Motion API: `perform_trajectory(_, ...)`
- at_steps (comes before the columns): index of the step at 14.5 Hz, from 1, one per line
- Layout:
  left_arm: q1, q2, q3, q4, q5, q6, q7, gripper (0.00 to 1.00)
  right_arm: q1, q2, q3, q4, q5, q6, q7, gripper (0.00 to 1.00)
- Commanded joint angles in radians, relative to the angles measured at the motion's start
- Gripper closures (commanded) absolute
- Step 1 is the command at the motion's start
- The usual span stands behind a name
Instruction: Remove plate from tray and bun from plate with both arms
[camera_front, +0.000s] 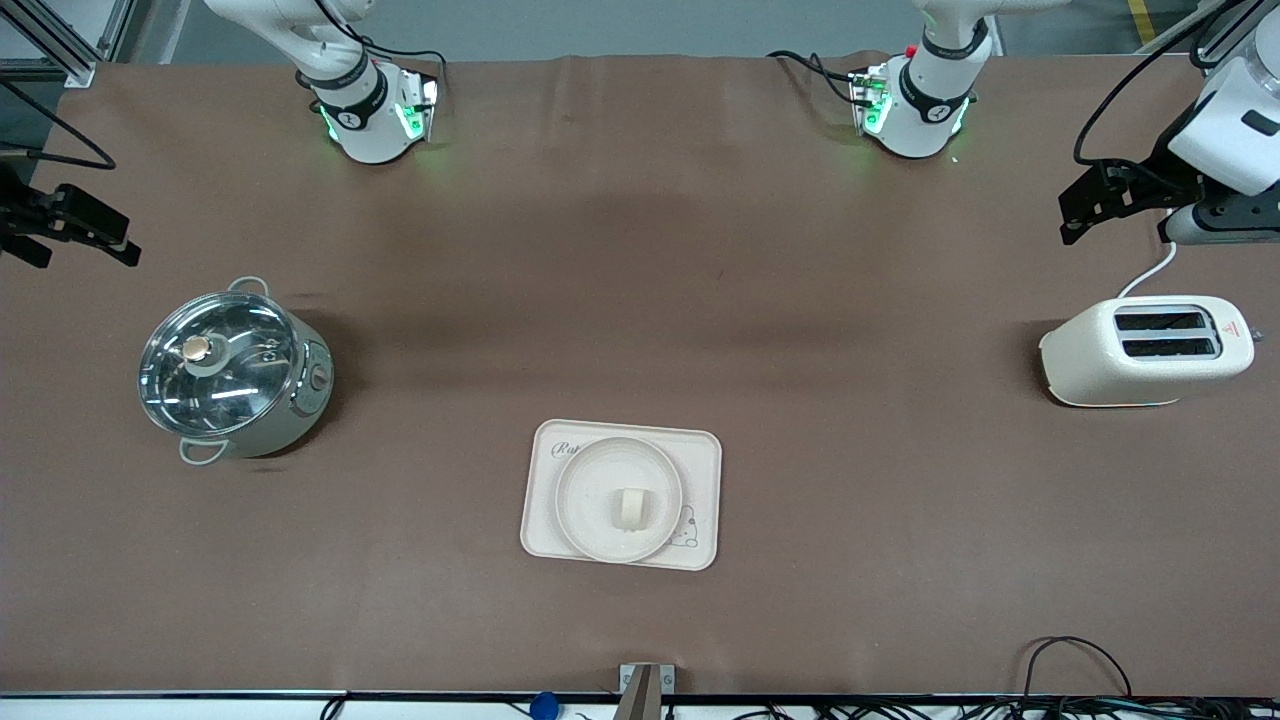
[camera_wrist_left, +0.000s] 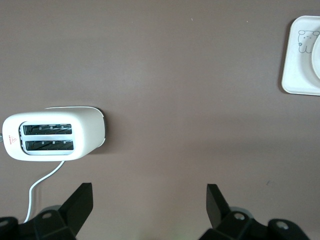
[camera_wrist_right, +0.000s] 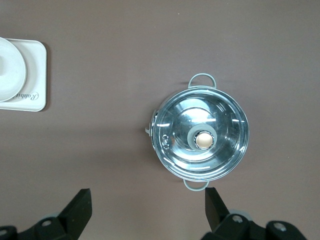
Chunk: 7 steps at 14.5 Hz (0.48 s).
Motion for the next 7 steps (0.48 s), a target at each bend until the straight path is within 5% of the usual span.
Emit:
perform_trajectory(1, 0.000, 0.012, 0.003, 0.029, 0.007, -0.025, 0.016, 0.00, 0.002, -0.016, -0.004, -0.009, 0.010, -0.006, -0.008, 0.00)
perform_trajectory(7, 0.000, 0.013, 0.003, 0.029, 0.006, -0.030, 0.017, 0.00, 0.016, -0.005, -0.001, -0.012, 0.039, -0.006, -0.011, 0.00)
